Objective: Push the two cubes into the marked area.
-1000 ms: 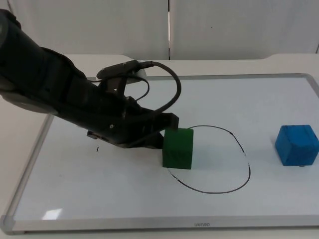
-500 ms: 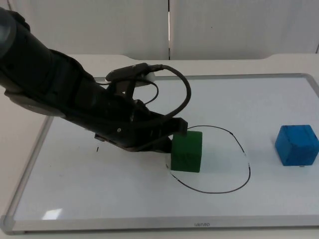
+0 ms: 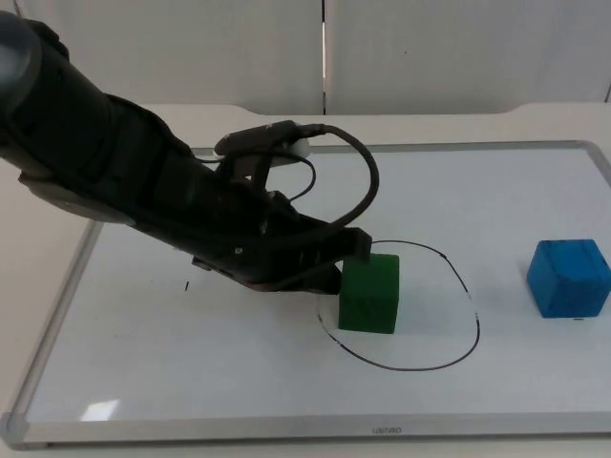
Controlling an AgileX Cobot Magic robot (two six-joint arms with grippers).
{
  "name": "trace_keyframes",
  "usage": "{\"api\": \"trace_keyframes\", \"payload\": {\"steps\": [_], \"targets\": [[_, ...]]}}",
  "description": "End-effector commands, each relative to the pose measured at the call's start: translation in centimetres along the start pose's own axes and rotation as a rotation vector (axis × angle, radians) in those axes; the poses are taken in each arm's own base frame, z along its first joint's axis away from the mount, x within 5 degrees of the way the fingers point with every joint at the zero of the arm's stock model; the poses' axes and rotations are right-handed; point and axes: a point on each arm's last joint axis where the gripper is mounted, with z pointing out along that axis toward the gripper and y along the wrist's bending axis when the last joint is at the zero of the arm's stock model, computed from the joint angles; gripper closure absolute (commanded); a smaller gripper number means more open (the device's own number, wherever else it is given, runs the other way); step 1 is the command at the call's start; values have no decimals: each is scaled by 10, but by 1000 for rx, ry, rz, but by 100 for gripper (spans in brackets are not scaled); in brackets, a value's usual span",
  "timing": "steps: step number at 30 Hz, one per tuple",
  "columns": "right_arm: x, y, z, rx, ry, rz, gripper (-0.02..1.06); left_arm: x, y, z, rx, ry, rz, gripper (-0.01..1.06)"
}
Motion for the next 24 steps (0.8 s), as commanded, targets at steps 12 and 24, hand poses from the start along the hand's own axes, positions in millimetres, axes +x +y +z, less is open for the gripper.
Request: {"api": "trace_keyframes", "payload": {"steps": [12,24], "targets": [[1,0,1,3,-5,-4,-1,-28,4,-38,-48,-102,59,105],[1,0,1,3,-5,-4,-1,-72,-25,-177,-99,-417,212,105]]}}
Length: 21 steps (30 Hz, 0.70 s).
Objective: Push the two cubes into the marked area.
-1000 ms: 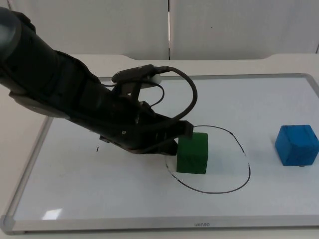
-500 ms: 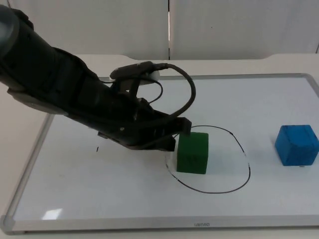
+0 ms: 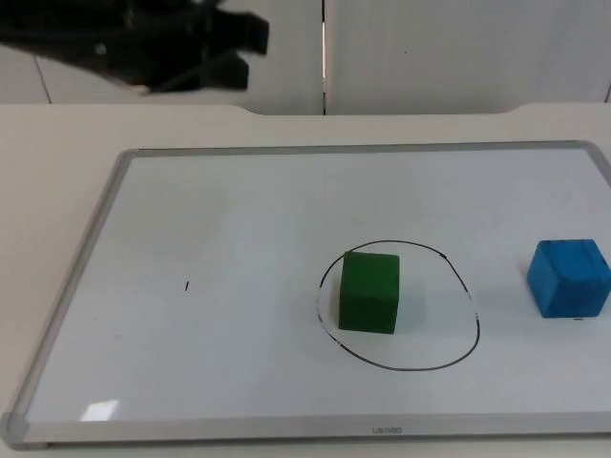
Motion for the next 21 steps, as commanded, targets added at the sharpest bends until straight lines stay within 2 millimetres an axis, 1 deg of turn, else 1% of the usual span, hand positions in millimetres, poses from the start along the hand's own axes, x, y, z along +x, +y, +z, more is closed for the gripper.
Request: {"api": "trace_keyframes", "payload": {"steps": [1,2,6,7,8,10,12,13,15,18,19,21], "targets": [[1,0,1,3,-5,-4,-1,-19,-12,-36,2,-77,60,105],[1,0,1,3,-5,-4,-1,-19,-12,-36,2,-77,60,105],[1,0,1,3,-5,-4,-1,-37,-30,-90,-3,-181,100,105],[1,0,1,3,-5,-4,-1,-39,-34,-101,-2,-196,104,105],[1,0,1,3,-5,-4,-1,-39,-34,-101,-2,-196,104,105],[1,0,1,3,-5,-4,-1,-41,-45,-127,14,-232,131,105],[1,0,1,3,-5,-4,-1,-40,-53,-149,25,-245,162,105],[1,0,1,3,-5,-4,-1,-40,-53,-149,25,-245,162,105],[1,0,1,3,-5,-4,-1,-36,-60,-169,29,-238,182,105],[1,0,1,3,-5,-4,-1,-26,-65,-194,6,-200,198,105],[1,0,1,3,-5,-4,-1,-26,-65,-194,6,-200,198,105],[1,0,1,3,-5,-4,-1,-20,-69,-209,-8,-187,223,105]]}}
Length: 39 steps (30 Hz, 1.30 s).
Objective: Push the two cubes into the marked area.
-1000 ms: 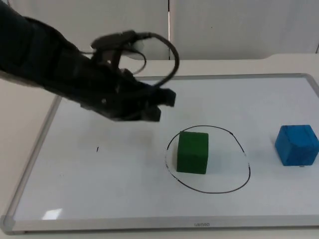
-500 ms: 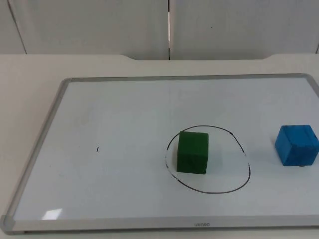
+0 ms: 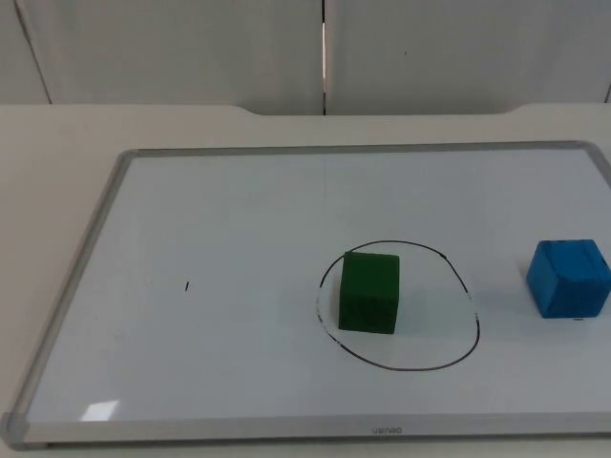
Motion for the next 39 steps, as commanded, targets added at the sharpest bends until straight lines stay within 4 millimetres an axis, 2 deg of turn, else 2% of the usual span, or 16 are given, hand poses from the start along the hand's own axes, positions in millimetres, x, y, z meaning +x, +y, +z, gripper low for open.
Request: {"api": "trace_keyframes", "payload": {"steps": [1,4,9,11,13,17,19,30,34,38,39], "targets": [[1,0,1,3,-5,-4,-1,4,-3,-13,-11,17,17,105],[1,0,1,3,-5,-4,-1,10,-7,-25,-12,-1,28,105],[1,0,1,3,-5,-4,-1,44,-17,-51,-11,-29,17,105],[1,0,1,3,-5,-4,-1,47,-18,-53,-12,-34,10,105],[1,0,1,3,-5,-4,-1,58,-22,-63,-10,-34,6,105],[1,0,1,3,-5,-4,-1,64,-27,-75,-4,-23,33,105],[1,0,1,3,-5,-4,-1,71,-29,-89,-25,-19,42,105],[1,0,1,5,-5,-5,-1,94,-33,-132,-152,-40,51,105],[1,0,1,5,-5,-5,-1,109,-35,-138,-154,-45,45,105],[1,0,1,3,-5,-4,-1,134,-33,-142,-194,-44,4,105],[1,0,1,3,-5,-4,-1,134,-33,-142,-194,-44,4,105]]}}
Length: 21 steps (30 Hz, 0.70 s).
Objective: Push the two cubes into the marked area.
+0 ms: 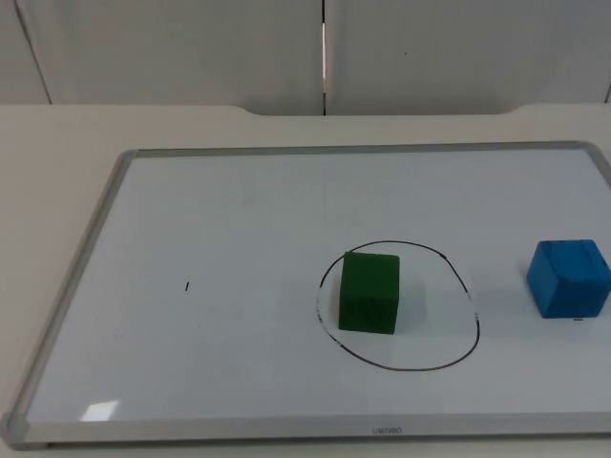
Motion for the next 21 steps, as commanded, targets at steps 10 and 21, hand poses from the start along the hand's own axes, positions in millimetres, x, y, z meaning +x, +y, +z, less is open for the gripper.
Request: {"api": "trace_keyframes", "payload": {"steps": [10,21], "targets": [[1,0,1,5,-5,-5,-1,30,1,-9,-41,58,-29,105],[1,0,1,5,-5,-3,-1,39,6,-5,-91,133,-18,105]]}}
